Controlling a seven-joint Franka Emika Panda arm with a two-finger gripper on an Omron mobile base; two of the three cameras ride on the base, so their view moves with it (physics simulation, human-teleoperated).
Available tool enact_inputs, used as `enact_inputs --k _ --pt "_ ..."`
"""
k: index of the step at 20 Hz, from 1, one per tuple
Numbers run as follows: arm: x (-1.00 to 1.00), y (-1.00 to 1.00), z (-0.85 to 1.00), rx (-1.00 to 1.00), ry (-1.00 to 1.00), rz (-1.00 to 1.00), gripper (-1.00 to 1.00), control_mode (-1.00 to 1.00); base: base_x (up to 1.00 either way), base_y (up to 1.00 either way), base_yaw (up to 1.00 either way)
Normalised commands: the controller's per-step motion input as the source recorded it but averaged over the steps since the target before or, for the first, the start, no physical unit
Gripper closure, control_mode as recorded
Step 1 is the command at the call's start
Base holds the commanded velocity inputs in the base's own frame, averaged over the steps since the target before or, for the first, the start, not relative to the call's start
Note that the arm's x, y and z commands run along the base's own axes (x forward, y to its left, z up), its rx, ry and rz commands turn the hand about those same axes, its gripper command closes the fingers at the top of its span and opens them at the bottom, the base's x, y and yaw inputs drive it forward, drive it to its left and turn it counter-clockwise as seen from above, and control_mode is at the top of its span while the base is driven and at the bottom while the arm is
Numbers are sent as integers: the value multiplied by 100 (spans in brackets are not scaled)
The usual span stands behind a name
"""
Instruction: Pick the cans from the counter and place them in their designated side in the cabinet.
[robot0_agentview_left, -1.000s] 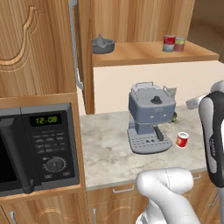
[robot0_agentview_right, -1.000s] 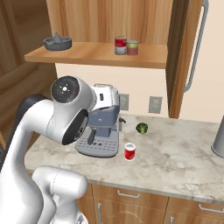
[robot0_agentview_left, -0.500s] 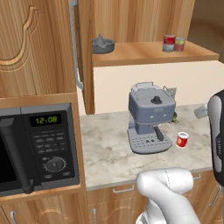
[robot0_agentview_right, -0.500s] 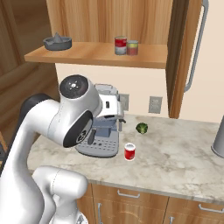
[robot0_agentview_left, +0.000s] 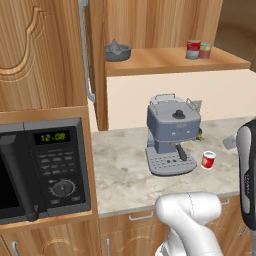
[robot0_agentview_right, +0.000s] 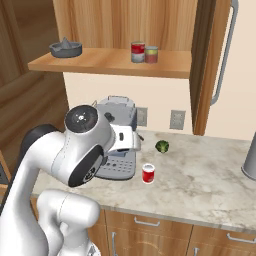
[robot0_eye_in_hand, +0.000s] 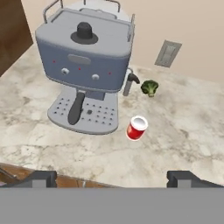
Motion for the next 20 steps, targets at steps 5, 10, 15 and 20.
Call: enact_inputs --k 5,10,15,20 --pt "-5 0 -32 -4 2 -6 -100 -100 0 0 0" --pt "0 -4 -23 -1 7 -4 -100 -100 0 0 0" --pt "0 -4 -13 0 6 0 -100 -100 0 0 0" --pt "9 -1 -3 3 6 1 -100 -100 0 0 0"
